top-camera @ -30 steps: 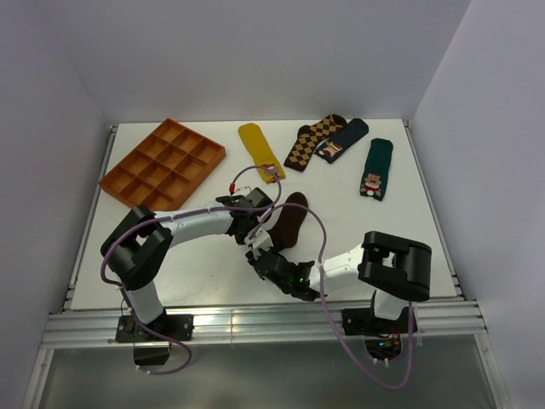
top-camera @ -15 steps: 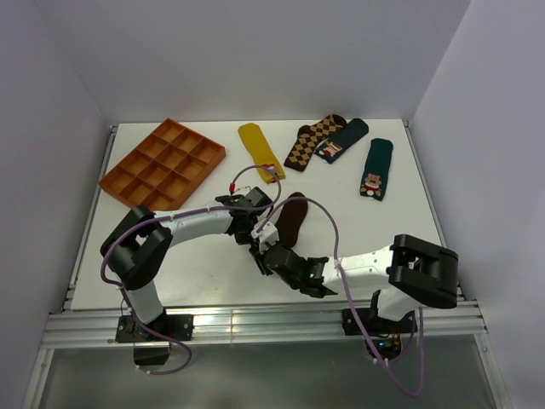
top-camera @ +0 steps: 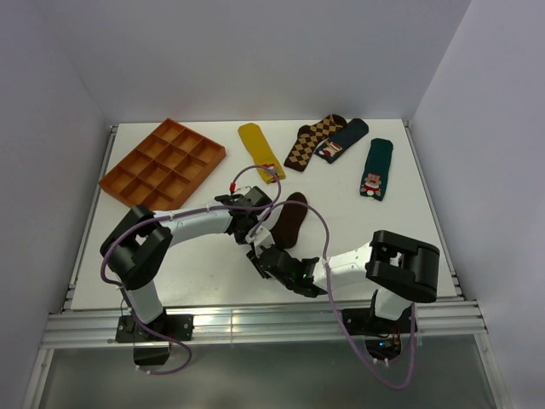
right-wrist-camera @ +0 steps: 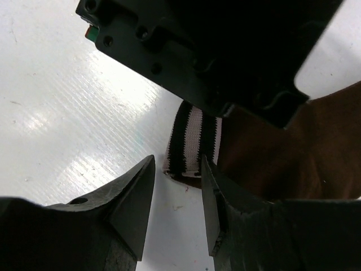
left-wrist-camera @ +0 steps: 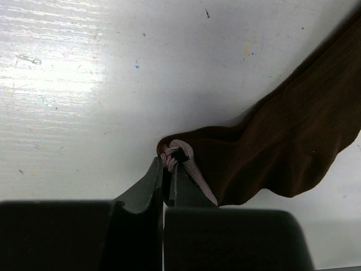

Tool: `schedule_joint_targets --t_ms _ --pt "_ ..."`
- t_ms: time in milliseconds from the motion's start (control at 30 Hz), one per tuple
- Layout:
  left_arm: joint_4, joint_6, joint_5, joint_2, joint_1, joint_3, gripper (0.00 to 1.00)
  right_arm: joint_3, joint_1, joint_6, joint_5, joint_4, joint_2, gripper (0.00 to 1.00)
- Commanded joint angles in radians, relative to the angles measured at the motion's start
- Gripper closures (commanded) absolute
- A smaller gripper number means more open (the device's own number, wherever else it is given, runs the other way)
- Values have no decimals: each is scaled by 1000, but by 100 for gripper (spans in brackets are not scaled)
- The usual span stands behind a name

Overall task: Roll the socks
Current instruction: Roll the sock at the center of the board.

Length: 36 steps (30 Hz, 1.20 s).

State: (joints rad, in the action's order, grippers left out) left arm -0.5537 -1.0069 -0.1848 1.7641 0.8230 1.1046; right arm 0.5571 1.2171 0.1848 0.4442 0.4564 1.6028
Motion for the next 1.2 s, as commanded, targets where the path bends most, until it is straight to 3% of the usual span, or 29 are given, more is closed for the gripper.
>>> schedule_joint_targets --t_ms 0,500,600,767,867,1000,1033,1167 --pt "-37 22 25 14 2 -12 100 40 -7 -16 2 18 32 55" --pt "-9 -4 44 -9 2 -35 100 139 -4 85 50 -182 140 59" --pt "-3 -13 42 -29 2 -40 100 147 -8 119 68 -238 144 66" --pt "1 -33 35 -54 -5 -55 100 129 -24 182 64 -314 123 100" --pt "32 -61 36 -86 -13 -84 99 92 -39 203 22 -318 76 100" --pt "106 -111 50 -158 -25 -140 86 64 -71 231 -62 -334 11 100" --pt "119 -131 51 -170 -28 -149 74 57 -79 242 -85 -335 -12 100" --pt "175 -171 39 -224 -33 -192 52 38 -140 271 -206 -331 -49 100"
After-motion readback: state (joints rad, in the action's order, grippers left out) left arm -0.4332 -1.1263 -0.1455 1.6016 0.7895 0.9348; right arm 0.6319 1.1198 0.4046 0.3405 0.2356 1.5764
